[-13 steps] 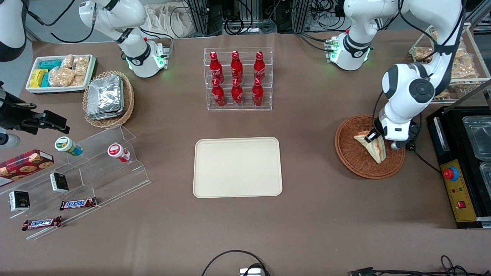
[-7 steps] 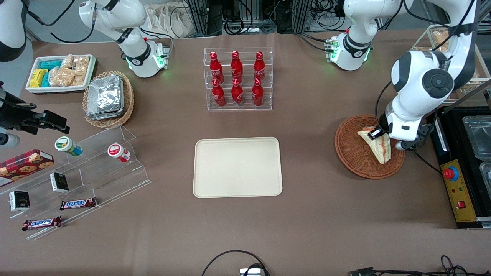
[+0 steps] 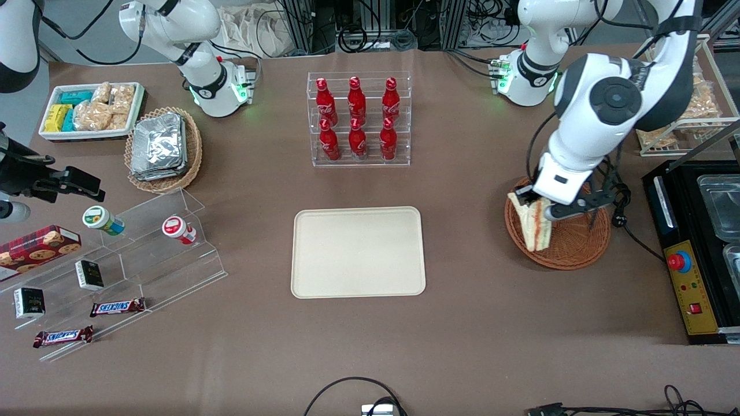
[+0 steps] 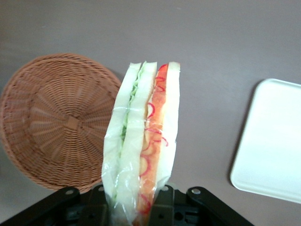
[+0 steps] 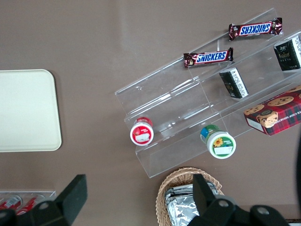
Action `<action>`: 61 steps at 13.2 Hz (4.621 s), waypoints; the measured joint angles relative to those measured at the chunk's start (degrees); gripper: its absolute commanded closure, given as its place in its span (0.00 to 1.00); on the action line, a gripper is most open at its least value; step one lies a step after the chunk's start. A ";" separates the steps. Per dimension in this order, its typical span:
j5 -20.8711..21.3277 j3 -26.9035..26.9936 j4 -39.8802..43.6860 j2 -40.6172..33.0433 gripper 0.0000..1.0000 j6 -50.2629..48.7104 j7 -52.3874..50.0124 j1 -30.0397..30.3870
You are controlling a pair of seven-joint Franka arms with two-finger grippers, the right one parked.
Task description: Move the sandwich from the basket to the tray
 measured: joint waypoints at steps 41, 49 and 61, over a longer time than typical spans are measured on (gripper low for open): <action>26.40 -9.31 27.27 44.98 0.00 7.77 -28.74 -17.66; 26.50 -8.79 37.74 38.79 0.00 -4.84 -34.69 -15.94; 21.87 -8.67 38.35 25.82 0.00 -15.56 -21.48 -0.03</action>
